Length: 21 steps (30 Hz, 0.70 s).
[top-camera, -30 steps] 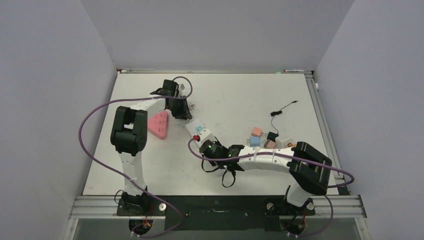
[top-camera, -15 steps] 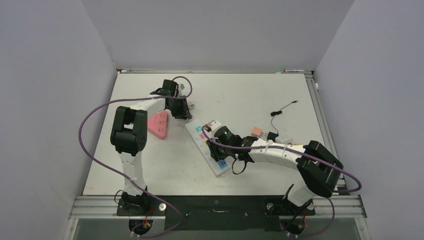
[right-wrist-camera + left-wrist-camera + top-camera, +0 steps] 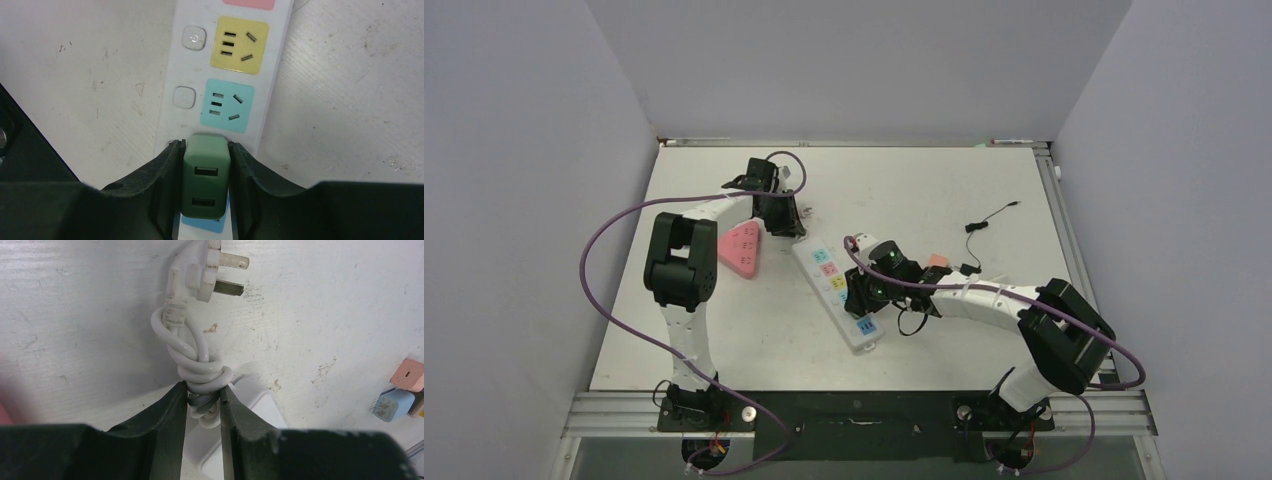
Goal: Pull the plug off the socket
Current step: Remove the plug from the socket.
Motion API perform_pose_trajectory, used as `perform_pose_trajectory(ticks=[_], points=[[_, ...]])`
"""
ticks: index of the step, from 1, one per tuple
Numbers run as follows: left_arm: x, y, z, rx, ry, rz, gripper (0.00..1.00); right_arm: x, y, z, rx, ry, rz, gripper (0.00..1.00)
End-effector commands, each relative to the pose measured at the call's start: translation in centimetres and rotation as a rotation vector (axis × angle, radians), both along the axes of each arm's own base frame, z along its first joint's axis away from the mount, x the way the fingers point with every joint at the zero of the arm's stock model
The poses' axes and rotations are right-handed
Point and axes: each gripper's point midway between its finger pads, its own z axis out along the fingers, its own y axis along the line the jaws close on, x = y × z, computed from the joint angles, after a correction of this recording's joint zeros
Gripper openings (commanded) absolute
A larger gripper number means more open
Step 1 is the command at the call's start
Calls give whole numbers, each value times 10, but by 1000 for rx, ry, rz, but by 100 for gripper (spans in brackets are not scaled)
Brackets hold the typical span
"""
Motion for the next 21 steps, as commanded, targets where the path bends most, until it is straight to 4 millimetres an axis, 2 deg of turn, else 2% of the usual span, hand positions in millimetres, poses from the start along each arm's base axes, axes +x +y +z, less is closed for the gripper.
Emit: perform_pose_trajectory(ticks=[1,7,16,21], points=[[0,14,-16,77,15,10,0,-32,19,12,139,96,148,5],[0,16,-18,80,19,15,0,-21,10,15,132,67,86,5],[1,19,-19,85,19,23,0,7,-23,4,-39,-36,-118,5],[2,20,-19,86,20,26,0,13,-34,-1,-113,-48,-184,5]])
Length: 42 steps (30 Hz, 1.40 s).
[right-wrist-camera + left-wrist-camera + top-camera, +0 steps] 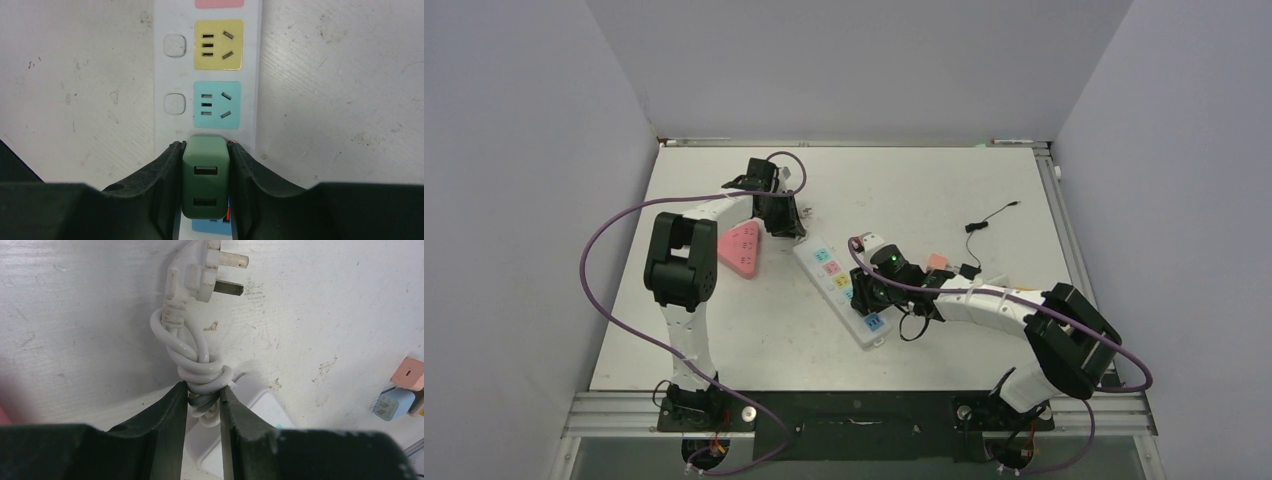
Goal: Pull the plug off the socket
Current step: Remove the plug from the socket.
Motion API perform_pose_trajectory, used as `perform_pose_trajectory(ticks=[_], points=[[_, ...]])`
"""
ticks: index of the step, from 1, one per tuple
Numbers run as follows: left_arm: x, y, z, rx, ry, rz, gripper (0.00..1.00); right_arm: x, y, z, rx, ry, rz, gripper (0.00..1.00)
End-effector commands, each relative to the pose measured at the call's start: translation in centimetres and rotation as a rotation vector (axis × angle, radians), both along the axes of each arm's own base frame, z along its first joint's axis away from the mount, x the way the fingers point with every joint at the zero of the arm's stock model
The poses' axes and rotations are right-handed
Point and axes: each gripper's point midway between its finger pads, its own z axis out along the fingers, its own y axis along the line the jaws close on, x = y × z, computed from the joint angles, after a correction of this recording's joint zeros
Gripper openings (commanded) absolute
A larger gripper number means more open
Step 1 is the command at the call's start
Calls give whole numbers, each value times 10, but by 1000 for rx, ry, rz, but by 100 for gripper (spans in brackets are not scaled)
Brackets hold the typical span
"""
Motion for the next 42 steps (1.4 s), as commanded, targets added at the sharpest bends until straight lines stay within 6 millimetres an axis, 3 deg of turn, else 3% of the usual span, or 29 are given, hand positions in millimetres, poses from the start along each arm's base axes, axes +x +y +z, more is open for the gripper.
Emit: perform_pose_trajectory(ticks=[1,10,15,26,37,42], points=[[2,19,-20,85,16,23,0,2,-17,0,-84,-12,-81,5],[2,20,-19,83,15,24,0,1,-20,3,-185,-58,-164,5],[3,20,-19,82,14,25,0,-9,-5,10,-251,-145,-83,5],[3,23,-19,83,15,31,0,-33,24,14,-215,-166,87,5],[4,24,-19,83,15,33,0,-30,29,10,-273,-181,74,5],[3,23,-20,82,17,32,0,-29,33,21,-242,-188,70,5]])
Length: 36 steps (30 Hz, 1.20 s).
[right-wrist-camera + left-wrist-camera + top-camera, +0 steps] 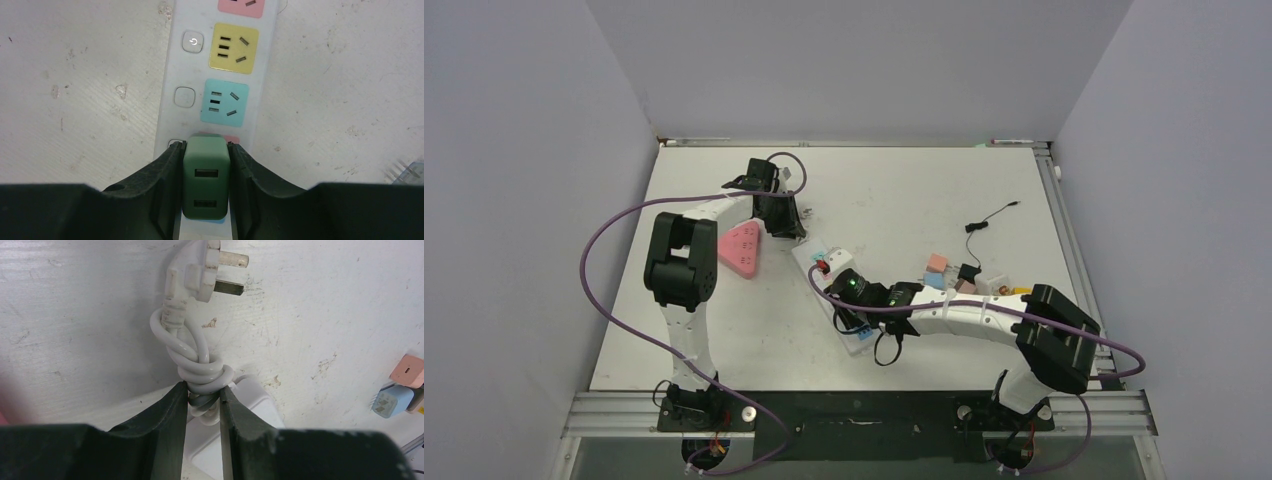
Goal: Pull the plug off the socket
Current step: Remove the plug from the socket, then place the plug at the center of the board.
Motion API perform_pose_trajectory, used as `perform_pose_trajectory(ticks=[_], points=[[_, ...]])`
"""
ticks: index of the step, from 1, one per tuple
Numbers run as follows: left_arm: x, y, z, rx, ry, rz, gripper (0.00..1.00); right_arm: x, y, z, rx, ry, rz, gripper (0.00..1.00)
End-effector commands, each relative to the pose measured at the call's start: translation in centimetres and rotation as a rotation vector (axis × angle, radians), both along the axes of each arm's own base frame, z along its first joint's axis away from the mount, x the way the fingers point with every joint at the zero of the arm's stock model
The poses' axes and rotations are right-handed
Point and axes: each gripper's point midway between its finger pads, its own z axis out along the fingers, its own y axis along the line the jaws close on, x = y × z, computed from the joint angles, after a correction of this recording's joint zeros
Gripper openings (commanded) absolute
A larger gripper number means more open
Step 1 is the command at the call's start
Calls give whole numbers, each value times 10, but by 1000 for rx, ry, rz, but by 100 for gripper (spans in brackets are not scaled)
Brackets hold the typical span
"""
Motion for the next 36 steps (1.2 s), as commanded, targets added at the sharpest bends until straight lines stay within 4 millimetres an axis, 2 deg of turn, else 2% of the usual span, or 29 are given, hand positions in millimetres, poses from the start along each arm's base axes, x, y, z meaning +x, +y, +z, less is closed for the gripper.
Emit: perform_pose_trajectory(ticks=[1,6,11,19,24,34,36], points=[[6,23,-19,85,5,34,0,-5,8,14,6,3,28,5],[6,25,-19,85,6,37,0,4,3,37,42,-23,-2,5],[7,26,-18,84,5,40,0,15,-7,50,96,-14,-31,5],[7,26,-19,83,6,40,0,37,-36,59,167,12,-118,5],[7,28,-19,85,6,42,0,48,-55,50,195,38,-180,5],[16,35,7,134,-96,-12,0,83,-128,15,278,142,-429,5],[17,37,12,146,-114,-19,3,86,-143,8,266,155,-469,6]])
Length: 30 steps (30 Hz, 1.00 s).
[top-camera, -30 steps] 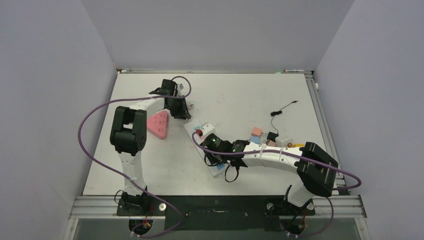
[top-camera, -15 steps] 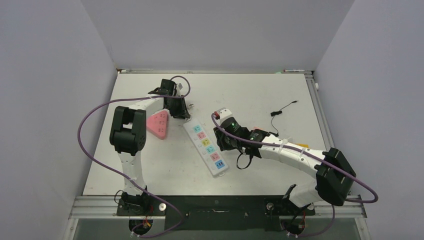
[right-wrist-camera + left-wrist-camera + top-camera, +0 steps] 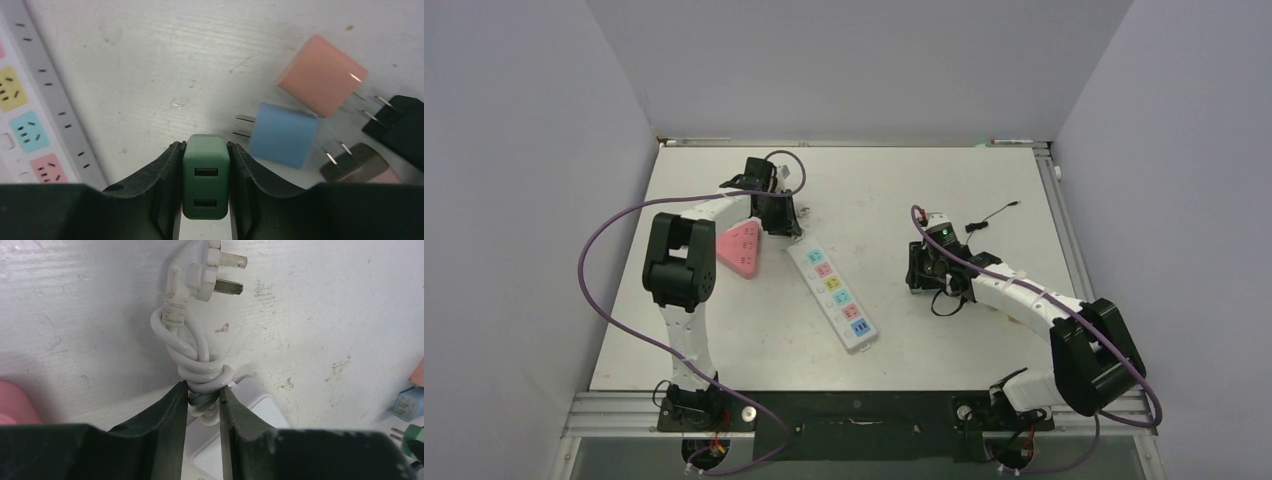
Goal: Pull the plug off the socket
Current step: Place the plug at the center of the board.
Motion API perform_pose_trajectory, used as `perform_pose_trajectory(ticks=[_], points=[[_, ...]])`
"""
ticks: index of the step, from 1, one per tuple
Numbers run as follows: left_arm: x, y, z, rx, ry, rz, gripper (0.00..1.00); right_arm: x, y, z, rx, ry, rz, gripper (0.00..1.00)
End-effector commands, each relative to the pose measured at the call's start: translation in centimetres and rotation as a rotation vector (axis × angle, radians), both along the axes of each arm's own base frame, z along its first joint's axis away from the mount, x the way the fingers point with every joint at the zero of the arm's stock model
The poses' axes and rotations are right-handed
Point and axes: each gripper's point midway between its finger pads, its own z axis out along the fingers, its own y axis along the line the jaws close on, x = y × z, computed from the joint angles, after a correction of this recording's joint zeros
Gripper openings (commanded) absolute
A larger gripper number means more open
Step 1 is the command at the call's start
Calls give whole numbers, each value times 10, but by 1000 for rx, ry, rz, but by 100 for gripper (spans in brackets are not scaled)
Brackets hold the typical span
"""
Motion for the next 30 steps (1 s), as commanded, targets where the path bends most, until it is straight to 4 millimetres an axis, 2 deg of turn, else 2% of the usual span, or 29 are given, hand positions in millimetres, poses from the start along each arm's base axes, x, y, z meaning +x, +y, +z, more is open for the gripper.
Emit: perform_pose_trajectory(ticks=[1,6,9,10,13,18,23,26,30], points=[[14,30,14,122,-95,6,8,16,-15,10,75,-31,-69,7],[17,31,30,130,-145,-4,37,20,-57,2,62,-19,-201,13],[18,31,41,128,-177,-3,62,21,-77,0,62,-19,-264,23],[18,31,46,128,-189,-2,73,21,-80,-2,59,-17,-275,27],[18,33,55,137,-215,-2,88,22,-91,-4,43,-19,-318,41],[19,36,70,144,-267,5,95,26,-103,-5,31,-30,-364,59],[20,41,85,147,-329,27,97,31,-109,2,20,-56,-389,67],[20,50,99,168,-369,65,100,35,-111,9,19,-78,-396,72],[18,64,122,183,-444,119,97,42,-111,20,21,-112,-392,81]])
